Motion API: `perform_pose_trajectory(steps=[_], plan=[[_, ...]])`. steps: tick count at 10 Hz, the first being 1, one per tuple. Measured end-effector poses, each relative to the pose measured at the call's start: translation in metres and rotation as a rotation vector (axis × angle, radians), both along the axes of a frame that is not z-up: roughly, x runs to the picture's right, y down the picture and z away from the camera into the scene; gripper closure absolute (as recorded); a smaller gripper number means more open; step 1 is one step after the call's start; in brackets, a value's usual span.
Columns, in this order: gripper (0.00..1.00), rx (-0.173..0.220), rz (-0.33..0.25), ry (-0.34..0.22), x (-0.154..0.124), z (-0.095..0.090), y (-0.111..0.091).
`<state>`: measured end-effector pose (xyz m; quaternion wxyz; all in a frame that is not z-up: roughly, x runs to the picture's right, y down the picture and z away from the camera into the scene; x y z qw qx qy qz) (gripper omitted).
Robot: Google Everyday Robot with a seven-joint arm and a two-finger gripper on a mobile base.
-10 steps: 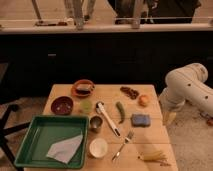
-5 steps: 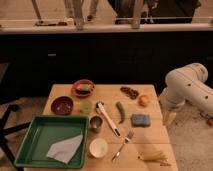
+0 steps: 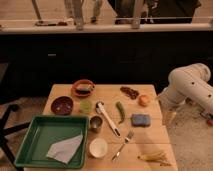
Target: Stack cups on top of each other
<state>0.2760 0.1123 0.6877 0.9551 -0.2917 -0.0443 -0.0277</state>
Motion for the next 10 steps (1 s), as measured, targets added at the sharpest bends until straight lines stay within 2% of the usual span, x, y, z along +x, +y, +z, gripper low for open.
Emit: perform_pose_trajectory(steps=[3,6,9,10], plan=[[0.2,-0.017,-0.082,-0.091,-0.02,0.01,-0.001],[0.2,-0.032,-0.124,-0.147,-0.032,0.019,0.0],[0.2,-0.048,-0.171,-0.251,-0.049,0.027,0.0],[0.2,-0.05,-0.179,-0.267,-0.053,0.027,-0.001]])
